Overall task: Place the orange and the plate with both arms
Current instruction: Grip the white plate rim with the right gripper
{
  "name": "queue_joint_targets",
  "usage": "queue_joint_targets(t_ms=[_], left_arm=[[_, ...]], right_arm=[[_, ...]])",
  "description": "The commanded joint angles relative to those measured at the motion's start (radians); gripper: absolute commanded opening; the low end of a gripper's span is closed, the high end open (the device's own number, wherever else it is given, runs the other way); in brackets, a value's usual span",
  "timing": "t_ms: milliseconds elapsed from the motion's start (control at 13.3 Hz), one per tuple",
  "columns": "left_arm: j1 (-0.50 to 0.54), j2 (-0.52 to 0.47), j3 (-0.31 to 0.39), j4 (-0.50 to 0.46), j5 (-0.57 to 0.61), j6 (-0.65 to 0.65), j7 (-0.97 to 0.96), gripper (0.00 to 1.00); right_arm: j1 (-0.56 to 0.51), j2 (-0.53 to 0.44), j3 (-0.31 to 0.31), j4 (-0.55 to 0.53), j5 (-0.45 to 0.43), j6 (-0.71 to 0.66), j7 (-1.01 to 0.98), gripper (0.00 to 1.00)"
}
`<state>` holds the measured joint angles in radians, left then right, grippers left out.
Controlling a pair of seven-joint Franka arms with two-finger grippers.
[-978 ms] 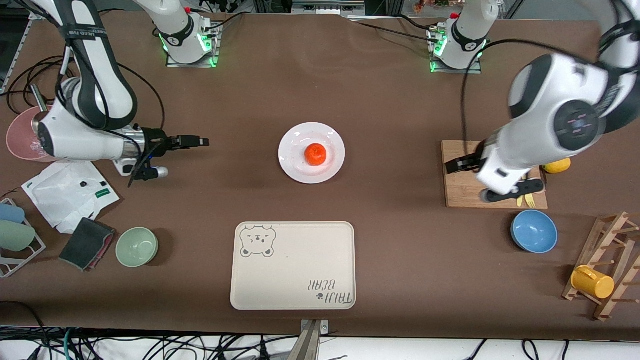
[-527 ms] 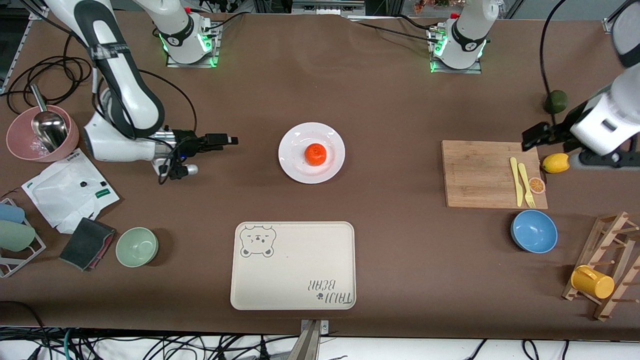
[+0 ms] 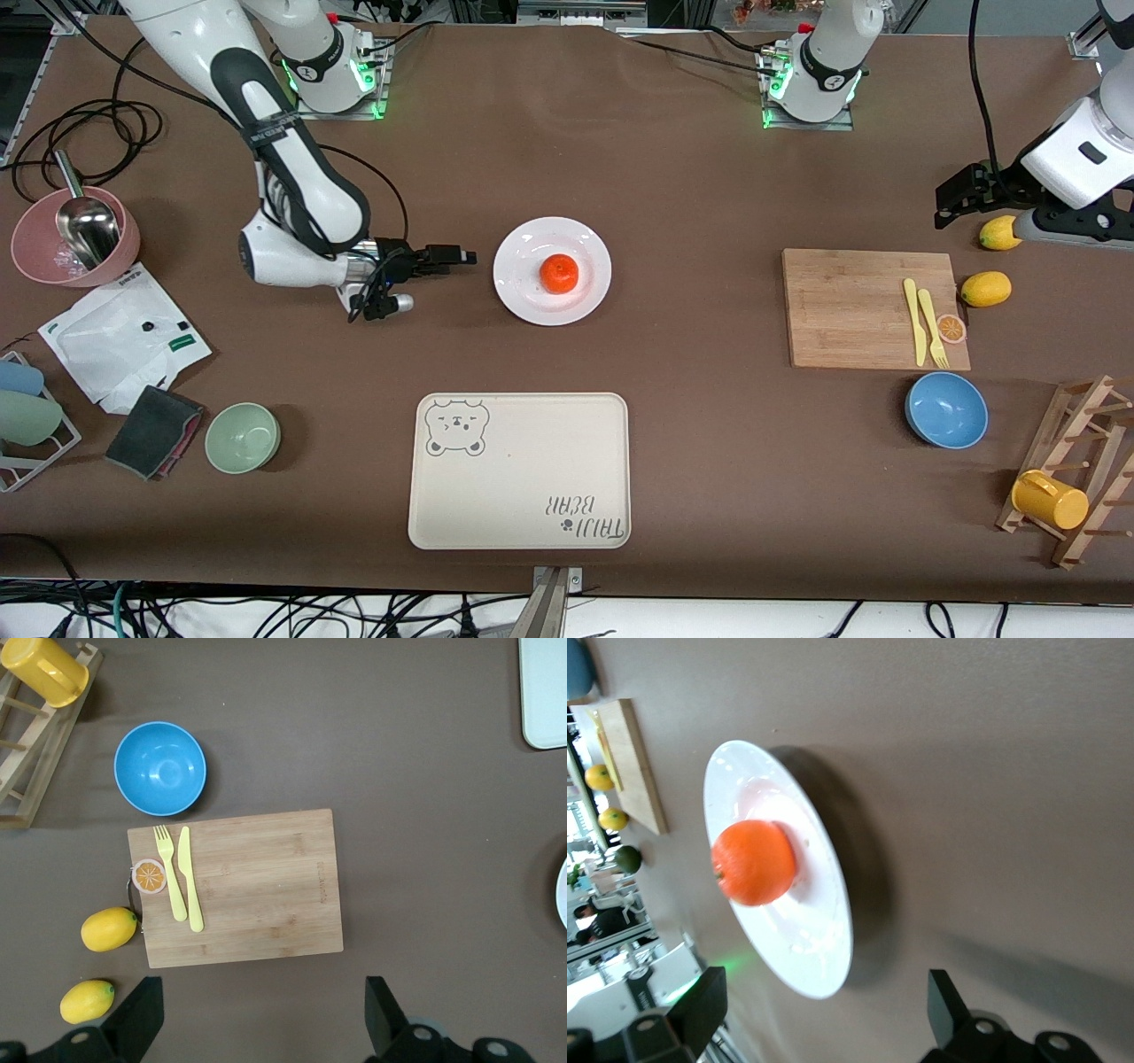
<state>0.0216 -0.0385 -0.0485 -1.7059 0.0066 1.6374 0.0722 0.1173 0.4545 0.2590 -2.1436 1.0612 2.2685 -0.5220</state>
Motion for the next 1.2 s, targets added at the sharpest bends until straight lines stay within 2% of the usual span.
queue_joint_targets(t_ms=[0, 151, 376, 677, 753, 1129], left_arm=[[-0.002, -0.008, 0.013, 0.020, -0.014, -0.039, 0.031, 1.00], [-0.003, 0.005, 0.010, 0.034, -0.011, -0.047, 0.029, 1.00], [-0.003, 0.005, 0.010, 0.038, 0.000, -0.065, 0.031, 1.00], [-0.003, 0.017, 0.010, 0.058, 0.003, -0.071, 0.034, 1.00], [-0.003, 0.017, 0.010, 0.058, 0.003, -0.071, 0.032, 1.00], [-0.003, 0.020, 0.009, 0.066, 0.001, -0.071, 0.032, 1.00]], right_arm=[[0.011, 0.045, 0.019, 0.014, 0.074, 0.043, -0.059, 1.00], [0.056, 0.076, 0.020, 0.042, 0.147, 0.077, -0.096, 1.00], [0.096, 0.113, 0.020, 0.083, 0.198, 0.115, -0.099, 1.00], [0.113, 0.141, 0.020, 0.106, 0.212, 0.138, -0.104, 1.00], [0.113, 0.142, 0.020, 0.106, 0.211, 0.137, -0.116, 0.95], [0.101, 0.199, 0.019, 0.145, 0.212, 0.125, -0.285, 0.20]])
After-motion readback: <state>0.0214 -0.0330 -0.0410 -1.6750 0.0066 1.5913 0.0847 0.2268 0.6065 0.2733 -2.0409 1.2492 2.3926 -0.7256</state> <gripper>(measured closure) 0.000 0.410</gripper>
